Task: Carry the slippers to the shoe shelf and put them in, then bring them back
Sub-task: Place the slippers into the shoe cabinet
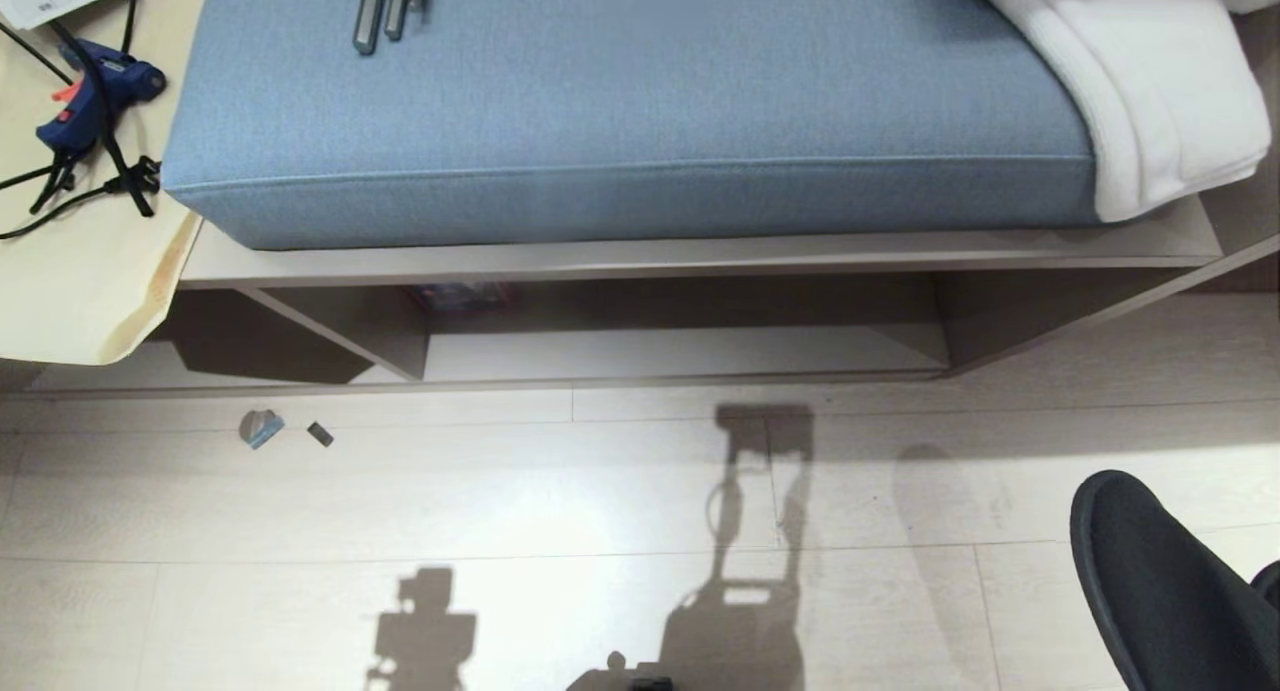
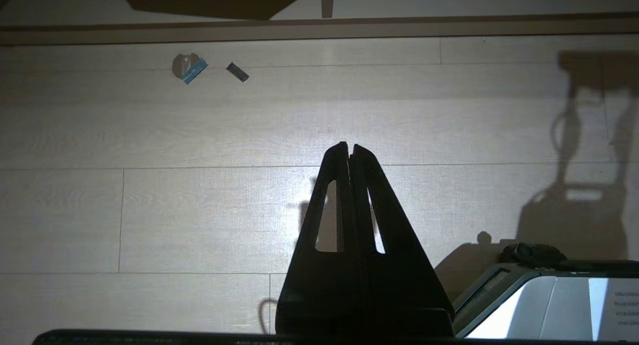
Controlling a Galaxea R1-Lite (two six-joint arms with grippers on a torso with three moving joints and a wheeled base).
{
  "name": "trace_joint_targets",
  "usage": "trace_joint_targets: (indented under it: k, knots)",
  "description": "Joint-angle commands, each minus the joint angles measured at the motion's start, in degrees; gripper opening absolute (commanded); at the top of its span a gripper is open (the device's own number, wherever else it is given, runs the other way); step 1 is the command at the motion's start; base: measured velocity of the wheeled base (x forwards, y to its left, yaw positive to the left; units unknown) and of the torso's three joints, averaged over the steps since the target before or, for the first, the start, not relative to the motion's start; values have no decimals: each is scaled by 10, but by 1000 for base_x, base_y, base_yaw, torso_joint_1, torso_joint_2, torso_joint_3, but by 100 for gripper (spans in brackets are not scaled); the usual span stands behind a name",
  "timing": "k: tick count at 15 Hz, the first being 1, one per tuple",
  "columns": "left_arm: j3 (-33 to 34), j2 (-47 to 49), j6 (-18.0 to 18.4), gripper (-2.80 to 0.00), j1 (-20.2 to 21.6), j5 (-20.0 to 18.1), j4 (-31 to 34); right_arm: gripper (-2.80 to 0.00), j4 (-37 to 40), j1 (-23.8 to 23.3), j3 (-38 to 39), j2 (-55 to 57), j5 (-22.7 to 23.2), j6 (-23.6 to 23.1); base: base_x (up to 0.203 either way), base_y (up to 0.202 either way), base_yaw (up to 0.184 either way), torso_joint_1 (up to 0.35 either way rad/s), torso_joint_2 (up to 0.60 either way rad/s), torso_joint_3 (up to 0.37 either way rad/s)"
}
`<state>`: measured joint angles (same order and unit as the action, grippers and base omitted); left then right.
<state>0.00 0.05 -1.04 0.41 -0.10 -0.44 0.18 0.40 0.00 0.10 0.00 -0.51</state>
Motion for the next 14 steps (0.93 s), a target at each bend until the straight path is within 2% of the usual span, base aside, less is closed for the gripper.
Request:
trace_joint_targets:
  k: [1, 14]
  knots:
    - [0, 0, 0, -280, 0, 0, 0, -280, 0, 0, 0, 1, 0, 0, 0, 0, 0, -5, 6, -193]
    - [0, 0, 0, -280, 0, 0, 0, -280, 0, 0, 0, 0, 0, 0, 0, 0, 0, 0, 3, -199]
